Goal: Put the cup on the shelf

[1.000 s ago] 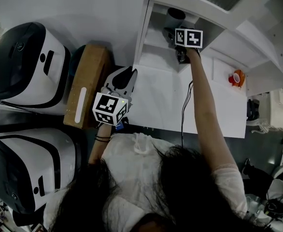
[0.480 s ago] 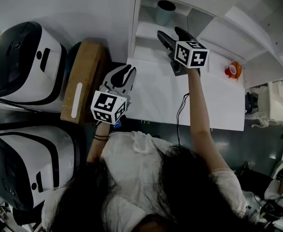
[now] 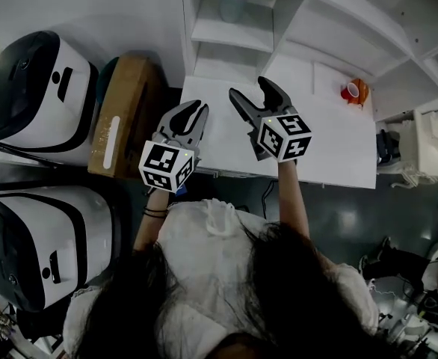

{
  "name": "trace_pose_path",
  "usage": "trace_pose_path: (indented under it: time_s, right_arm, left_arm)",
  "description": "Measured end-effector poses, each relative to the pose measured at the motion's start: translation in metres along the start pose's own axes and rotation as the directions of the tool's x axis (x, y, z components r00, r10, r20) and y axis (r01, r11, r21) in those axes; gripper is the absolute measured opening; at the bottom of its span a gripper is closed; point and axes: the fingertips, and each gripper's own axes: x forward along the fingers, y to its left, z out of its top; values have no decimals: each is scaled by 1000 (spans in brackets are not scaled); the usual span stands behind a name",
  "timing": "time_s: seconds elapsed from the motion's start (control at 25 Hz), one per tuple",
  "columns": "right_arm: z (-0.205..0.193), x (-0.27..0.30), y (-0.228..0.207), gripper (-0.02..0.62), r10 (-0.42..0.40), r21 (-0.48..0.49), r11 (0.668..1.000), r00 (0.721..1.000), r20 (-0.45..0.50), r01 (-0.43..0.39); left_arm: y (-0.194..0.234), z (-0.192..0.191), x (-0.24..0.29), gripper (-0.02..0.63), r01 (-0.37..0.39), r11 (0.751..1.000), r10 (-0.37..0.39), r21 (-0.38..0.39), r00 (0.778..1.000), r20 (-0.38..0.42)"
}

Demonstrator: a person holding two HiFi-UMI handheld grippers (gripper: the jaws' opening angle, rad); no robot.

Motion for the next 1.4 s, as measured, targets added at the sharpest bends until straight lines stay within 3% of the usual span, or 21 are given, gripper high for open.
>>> trace_pose_path:
  time_s: [0.28,0.8,0.88,0.96,1.4]
  right_arm:
    - [-35,-79,10,357,2,96,995,1000,19,-3]
    - [-81,-192,23,347,77,80,994,997,-22,-75]
    - [-87,-209,24,298,76,84,994,997,-17,-74]
    - [-90,-226,25,193,71,93,993,997,-5,-71]
    - [-103,-264,71,133,138,73,988,990,16,-139]
  left_arm:
    - [-52,-12,-7,55,-8,1000,8,-4,1000,-13]
    - [-161,-47,-35,55,-40,999,39,-7,998,-38]
    - [-178,-53,-42,55,-55,998,54,-9,998,-44]
    - [-195,-60,-50,55,-60,998,60,-3,996,-60]
    - [-233,-69,-101,55,-97,995,98,18,992,-85]
